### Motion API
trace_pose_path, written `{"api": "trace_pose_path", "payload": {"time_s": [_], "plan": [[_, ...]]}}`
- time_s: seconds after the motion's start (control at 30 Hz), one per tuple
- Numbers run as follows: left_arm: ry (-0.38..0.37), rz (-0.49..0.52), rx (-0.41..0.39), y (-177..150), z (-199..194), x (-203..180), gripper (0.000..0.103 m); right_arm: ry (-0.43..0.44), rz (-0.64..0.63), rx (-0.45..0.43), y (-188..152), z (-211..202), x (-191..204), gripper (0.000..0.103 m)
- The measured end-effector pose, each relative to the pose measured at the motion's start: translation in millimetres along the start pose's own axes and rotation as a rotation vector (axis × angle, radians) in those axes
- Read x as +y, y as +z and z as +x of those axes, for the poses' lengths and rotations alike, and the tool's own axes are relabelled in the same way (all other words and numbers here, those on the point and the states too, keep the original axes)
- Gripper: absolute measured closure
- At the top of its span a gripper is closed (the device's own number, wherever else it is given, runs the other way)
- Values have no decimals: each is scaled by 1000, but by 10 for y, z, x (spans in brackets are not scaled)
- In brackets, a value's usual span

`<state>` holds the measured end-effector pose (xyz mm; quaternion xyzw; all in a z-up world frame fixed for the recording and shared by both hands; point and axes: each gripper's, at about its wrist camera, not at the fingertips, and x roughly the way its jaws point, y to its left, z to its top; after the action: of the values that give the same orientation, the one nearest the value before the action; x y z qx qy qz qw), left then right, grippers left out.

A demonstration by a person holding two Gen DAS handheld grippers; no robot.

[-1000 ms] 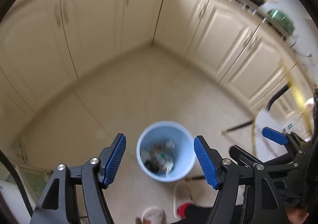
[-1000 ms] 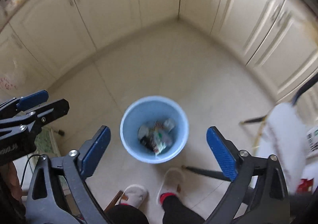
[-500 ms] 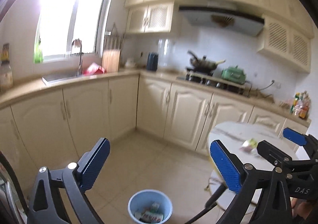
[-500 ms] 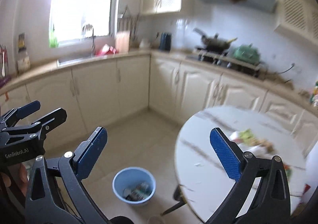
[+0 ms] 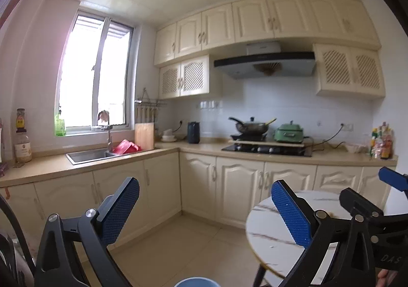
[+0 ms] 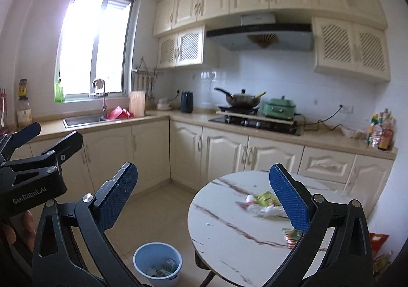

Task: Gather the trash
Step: 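Move both tools back toward the table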

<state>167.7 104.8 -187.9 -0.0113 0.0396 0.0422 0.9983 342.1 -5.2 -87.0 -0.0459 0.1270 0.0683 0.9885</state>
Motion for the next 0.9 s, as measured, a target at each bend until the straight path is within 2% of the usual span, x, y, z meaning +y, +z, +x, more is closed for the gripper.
{"api": "trace_pose_path", "payload": {"time_s": [0.17, 0.2, 0.4, 0.57, 0.67, 0.77, 0.8, 0.9], "plan": [[-26, 15, -16, -127, -357, -25, 1, -24, 9, -34, 2, -212, -130, 0], [-32, 22, -13, -113, -563, 29, 1, -26, 12, -36, 2, -249, -156, 0], [-57, 40, -9, 112, -679, 45, 1, -62, 36, -39, -33, -353, -326, 0], [-101, 60, 17, 322, -359, -47, 1, -101, 57, -33, -91, -370, -537, 0], [-171, 67, 56, 429, -133, -159, 1, -137, 86, -21, -176, -364, -744, 0], [-310, 54, 164, 464, 183, -293, 1, -192, 123, 0, -268, -346, -1035, 0], [-331, 45, 193, 481, 292, -334, 1, -210, 138, 8, -298, -333, -1139, 0], [-331, 69, 244, 459, 568, -480, 1, -254, 204, 48, -438, -252, -1506, 0]]}}
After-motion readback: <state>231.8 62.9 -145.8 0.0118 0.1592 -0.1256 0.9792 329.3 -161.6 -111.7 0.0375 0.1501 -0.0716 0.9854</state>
